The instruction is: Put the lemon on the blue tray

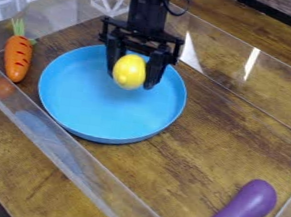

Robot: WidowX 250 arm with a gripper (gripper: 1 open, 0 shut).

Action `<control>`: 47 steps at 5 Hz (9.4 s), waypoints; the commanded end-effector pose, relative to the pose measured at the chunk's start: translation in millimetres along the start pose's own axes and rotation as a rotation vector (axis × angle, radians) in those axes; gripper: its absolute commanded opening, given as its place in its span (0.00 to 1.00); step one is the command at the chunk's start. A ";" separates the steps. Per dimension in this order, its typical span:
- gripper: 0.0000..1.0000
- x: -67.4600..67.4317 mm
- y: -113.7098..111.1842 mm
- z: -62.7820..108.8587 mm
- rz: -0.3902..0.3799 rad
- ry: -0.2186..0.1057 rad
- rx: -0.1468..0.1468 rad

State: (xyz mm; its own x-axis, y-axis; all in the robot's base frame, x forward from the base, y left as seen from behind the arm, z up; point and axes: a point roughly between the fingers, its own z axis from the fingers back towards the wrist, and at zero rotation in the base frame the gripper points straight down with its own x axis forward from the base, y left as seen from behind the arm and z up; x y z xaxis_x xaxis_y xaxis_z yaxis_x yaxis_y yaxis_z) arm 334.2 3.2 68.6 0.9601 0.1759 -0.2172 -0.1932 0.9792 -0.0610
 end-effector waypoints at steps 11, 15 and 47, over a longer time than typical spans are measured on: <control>0.00 8.6 -11.7 16.7 0.002 -0.127 -0.053; 0.00 24.2 7.9 31.1 -0.030 -0.160 -0.066; 1.00 -16.3 12.1 2.2 -0.398 0.059 -0.028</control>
State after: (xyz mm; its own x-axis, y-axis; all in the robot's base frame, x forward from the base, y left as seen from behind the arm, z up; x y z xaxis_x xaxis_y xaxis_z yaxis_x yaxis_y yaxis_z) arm 304.7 13.6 45.1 0.9229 -0.2064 -0.3252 0.1470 0.9691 -0.1979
